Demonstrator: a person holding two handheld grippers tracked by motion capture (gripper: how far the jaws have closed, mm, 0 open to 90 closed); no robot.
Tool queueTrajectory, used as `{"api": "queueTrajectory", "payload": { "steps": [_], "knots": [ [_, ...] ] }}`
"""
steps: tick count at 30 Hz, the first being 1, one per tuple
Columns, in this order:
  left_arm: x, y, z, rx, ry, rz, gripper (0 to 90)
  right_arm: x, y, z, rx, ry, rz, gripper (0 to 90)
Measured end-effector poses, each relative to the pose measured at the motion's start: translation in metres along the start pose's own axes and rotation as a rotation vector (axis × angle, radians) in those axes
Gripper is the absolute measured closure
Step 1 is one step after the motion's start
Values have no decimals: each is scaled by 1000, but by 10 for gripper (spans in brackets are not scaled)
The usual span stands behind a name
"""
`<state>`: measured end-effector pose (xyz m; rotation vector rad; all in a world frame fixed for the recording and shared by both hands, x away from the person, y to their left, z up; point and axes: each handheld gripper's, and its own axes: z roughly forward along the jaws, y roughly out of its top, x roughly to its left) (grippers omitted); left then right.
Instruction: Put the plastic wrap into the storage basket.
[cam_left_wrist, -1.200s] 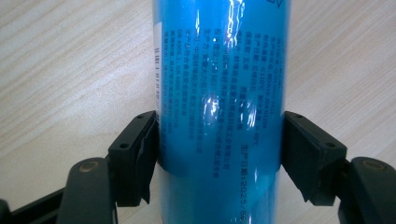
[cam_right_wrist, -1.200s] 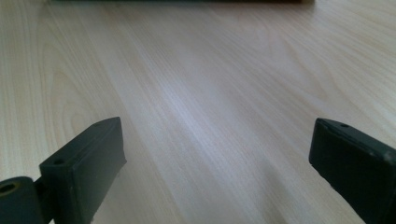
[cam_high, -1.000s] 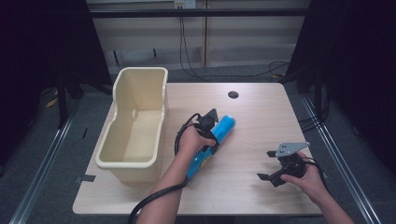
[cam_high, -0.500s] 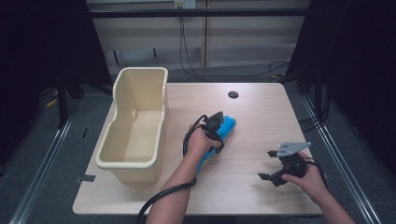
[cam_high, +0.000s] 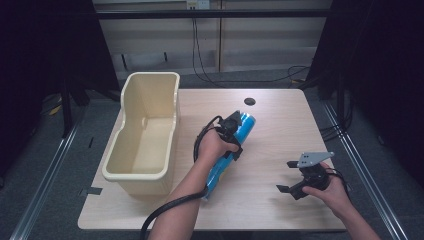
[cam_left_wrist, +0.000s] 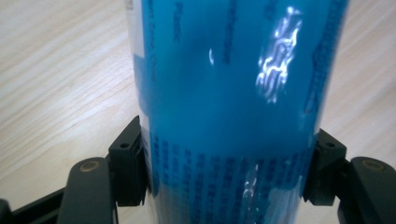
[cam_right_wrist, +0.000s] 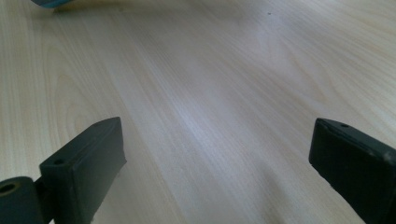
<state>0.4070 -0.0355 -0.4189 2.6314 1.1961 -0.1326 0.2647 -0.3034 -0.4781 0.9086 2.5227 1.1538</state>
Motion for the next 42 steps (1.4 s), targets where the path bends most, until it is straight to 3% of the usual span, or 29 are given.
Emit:
{"api": "queueTrajectory", "payload": {
  "steps": [5,7,12,24,42],
  "knots": [
    [5,-3,-22,-30,8,-8,322,0,0,0,-7,-1,2,33],
    [6,-4,-24,-32,8,-1,322,0,0,0,-9,0,5,33],
    [10,-9,-27,-45,6,-34,322,0,1,0,-12,4,7,33],
    [15,-10,-60,-78,-5,-43,322,0,1,0,-21,8,10,32],
    [18,-13,-65,-79,-11,-64,322,0,2,-1,-28,14,10,31]
  ]
}}
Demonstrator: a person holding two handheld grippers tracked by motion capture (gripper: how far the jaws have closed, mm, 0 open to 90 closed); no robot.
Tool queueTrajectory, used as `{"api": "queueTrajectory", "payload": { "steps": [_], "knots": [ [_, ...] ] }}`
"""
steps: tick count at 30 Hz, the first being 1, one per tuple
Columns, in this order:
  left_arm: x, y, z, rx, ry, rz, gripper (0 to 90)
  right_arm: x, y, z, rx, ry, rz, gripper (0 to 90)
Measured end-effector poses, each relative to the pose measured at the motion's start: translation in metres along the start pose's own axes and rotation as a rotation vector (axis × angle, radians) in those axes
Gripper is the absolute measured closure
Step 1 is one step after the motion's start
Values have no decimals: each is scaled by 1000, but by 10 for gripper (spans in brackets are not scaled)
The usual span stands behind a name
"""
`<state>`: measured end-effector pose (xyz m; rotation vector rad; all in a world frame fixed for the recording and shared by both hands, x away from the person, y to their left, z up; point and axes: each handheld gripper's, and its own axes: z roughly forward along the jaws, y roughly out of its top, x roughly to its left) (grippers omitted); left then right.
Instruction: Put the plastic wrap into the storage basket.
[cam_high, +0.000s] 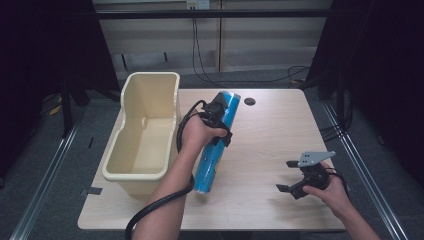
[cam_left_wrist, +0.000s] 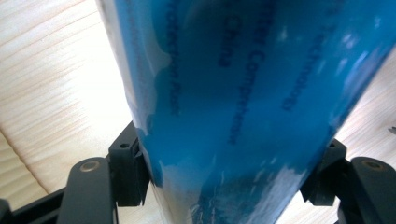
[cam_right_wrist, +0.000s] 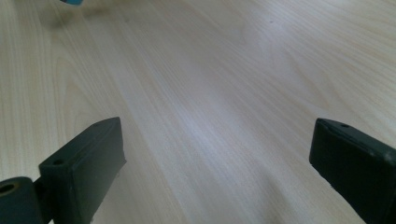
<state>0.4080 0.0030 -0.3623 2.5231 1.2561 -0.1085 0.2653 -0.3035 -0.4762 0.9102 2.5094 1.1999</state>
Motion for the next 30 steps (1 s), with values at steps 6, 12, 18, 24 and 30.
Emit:
{"api": "queueTrajectory", "payload": {
  "steps": [6,12,18,24,30],
  "knots": [
    [-1,1,-11,2,-7,-14,322,0,0,1,2,6,7,31],
    [0,1,-26,5,-13,-28,322,0,0,0,-7,2,2,31],
    [-2,0,-45,18,-10,-45,322,0,1,0,-11,9,9,31],
    [-1,-2,-65,21,-7,-60,322,0,1,0,-13,15,16,31],
    [-1,-5,-91,27,5,-84,322,0,1,0,-18,17,16,31]
  ]
}}
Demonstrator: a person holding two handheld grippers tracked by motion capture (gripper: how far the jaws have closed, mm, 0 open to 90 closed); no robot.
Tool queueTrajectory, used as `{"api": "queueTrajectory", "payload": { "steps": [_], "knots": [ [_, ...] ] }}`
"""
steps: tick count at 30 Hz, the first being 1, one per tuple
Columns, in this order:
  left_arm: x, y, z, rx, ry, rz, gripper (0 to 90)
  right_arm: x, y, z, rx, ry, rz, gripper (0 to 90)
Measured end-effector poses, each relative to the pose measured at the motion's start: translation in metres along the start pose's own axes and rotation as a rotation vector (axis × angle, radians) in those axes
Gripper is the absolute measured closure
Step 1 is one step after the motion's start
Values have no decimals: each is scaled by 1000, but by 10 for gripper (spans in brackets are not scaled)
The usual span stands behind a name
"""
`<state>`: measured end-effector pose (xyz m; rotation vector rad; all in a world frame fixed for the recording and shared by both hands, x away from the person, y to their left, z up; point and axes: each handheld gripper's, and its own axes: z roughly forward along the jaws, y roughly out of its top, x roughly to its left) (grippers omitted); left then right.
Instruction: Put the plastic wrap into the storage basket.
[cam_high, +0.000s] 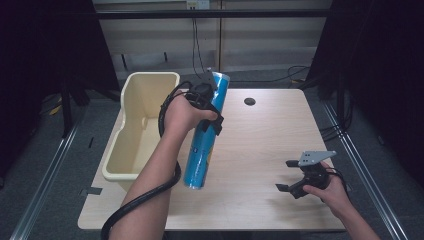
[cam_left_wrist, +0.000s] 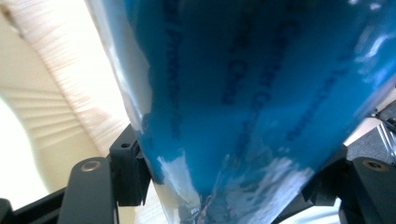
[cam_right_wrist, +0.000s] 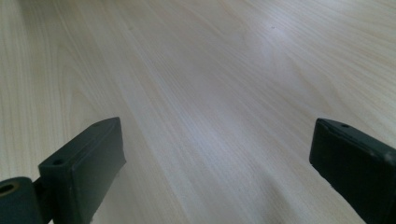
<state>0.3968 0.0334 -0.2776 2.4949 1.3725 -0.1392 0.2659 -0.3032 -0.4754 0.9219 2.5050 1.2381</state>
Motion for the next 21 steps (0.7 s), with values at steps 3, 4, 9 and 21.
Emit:
{"api": "queueTrajectory", "payload": {
  "steps": [3,4,9,21],
  "knots": [
    [1,-2,-8,-4,-4,-13,322,0,0,-1,-3,-3,5,31],
    [1,-4,-12,-4,-7,-18,322,0,0,-1,-3,0,7,31],
    [1,-7,-21,-7,-17,-23,322,0,0,-2,-4,5,10,30],
    [5,-14,-42,-2,-10,-54,321,0,0,-3,-12,-1,15,30]
  ]
}}
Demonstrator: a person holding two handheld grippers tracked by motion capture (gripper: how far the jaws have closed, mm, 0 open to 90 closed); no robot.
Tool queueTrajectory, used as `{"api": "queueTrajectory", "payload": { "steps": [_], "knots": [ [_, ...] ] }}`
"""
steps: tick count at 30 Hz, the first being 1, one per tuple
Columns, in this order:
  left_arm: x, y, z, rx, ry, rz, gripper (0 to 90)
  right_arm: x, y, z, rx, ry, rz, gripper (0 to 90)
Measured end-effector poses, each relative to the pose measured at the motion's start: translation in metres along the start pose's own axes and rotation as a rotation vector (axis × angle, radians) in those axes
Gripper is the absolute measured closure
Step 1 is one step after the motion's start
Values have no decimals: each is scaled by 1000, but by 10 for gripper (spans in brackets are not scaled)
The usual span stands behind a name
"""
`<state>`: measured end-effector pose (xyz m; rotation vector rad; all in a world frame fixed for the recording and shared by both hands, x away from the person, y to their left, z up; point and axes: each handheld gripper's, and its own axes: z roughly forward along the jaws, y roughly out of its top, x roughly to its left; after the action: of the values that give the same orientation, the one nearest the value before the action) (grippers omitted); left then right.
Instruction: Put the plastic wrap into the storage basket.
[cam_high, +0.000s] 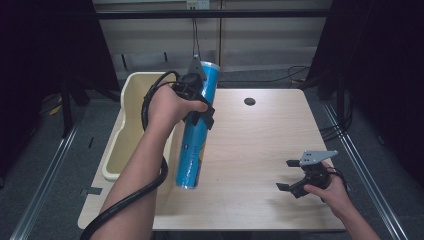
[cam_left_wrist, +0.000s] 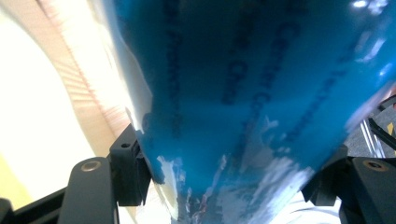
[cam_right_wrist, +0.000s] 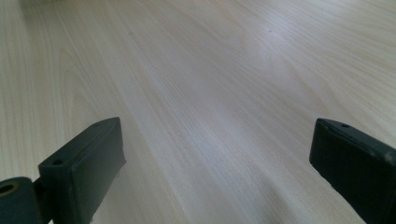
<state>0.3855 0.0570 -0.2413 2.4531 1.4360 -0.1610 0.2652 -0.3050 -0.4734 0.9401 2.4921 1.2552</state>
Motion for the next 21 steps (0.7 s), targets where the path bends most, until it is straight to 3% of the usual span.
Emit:
{"api": "queueTrajectory", "payload": {
  "steps": [15,21],
  "knots": [
    [18,-17,-21,10,20,-60,321,0,0,-1,0,5,1,30],
    [33,-25,-25,32,34,-90,322,1,0,0,1,2,2,29]
  ]
}}
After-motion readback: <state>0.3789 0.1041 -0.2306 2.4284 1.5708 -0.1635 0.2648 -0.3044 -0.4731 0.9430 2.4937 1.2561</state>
